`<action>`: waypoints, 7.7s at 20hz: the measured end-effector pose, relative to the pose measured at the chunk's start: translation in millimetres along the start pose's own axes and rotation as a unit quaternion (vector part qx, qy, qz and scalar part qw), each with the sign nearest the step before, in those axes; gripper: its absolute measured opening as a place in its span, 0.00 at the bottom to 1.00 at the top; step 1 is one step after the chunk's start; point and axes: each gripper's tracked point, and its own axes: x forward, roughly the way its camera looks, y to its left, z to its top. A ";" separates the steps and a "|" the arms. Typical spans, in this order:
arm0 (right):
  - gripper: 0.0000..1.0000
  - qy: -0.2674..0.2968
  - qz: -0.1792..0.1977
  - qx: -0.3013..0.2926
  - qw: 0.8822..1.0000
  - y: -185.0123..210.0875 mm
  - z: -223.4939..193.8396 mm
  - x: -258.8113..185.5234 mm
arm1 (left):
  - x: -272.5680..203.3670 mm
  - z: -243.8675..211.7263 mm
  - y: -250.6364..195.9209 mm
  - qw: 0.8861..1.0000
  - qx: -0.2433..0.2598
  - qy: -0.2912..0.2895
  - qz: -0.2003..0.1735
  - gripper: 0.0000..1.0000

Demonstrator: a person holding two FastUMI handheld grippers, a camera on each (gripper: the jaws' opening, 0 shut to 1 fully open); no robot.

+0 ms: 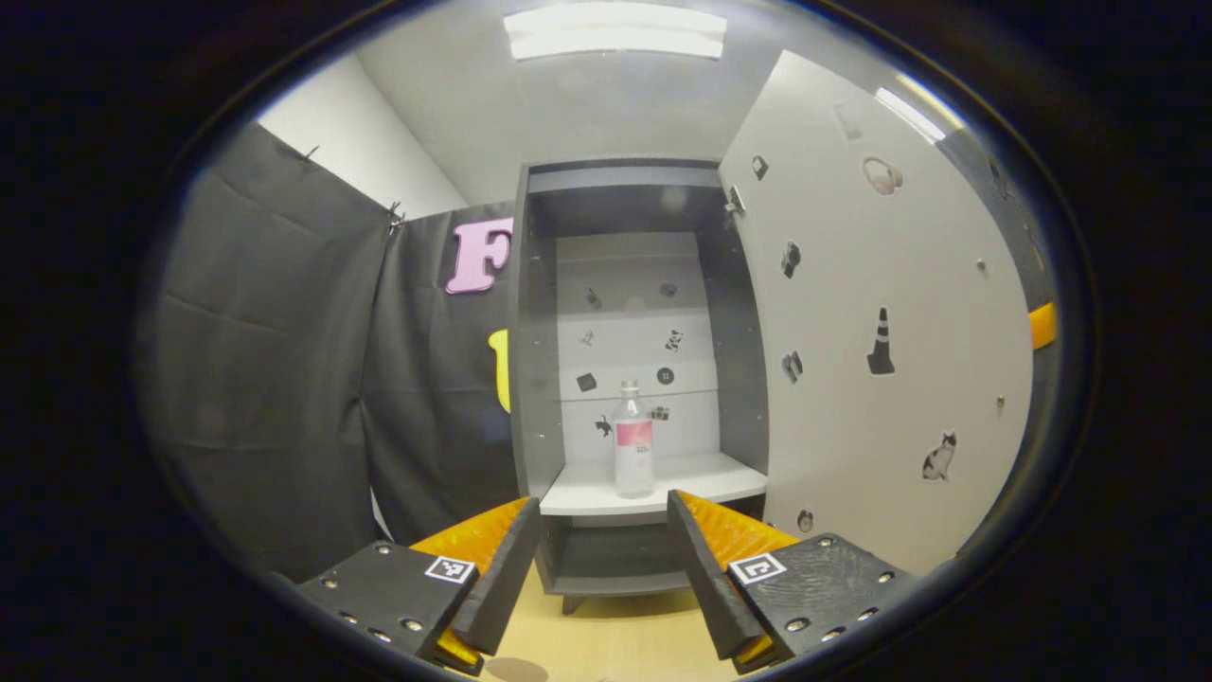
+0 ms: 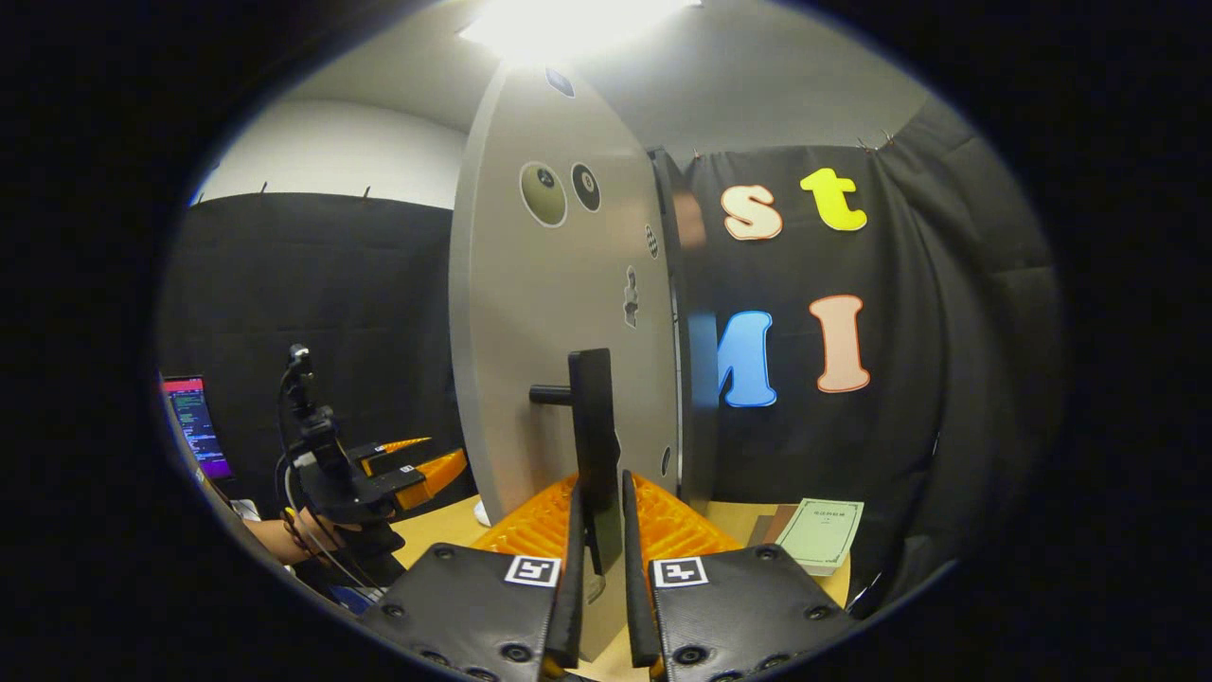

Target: Open the cabinet door with the right hand, grasp the bottle in the cabinet with the left hand and place it on the coaster, then close the cabinet door with the right hand.

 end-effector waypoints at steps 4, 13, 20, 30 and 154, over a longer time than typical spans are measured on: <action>0.50 -0.004 -0.053 -0.030 0.998 -44.3 -8.0 -28.4 | 17.8 14.3 -8.0 1.000 -0.007 -0.006 -0.002 0.80; 0.98 -0.036 -0.235 0.055 0.970 -147.1 -17.2 -52.8 | 110.1 21.2 -22.8 0.996 -0.054 0.006 -0.070 0.80; 0.98 -0.008 -0.365 0.042 0.930 -180.5 -43.5 -64.6 | 215.8 -17.3 -27.4 0.990 -0.076 0.032 -0.118 0.80; 0.98 0.004 -0.445 0.083 0.892 -194.1 -62.5 -53.7 | 307.0 -86.7 -40.3 0.986 -0.053 0.076 -0.135 0.82; 0.84 -0.026 -0.057 -0.020 0.998 -16.1 -5.0 103.5 | -24.3 -148.7 231.2 0.991 -0.003 0.067 0.116 0.78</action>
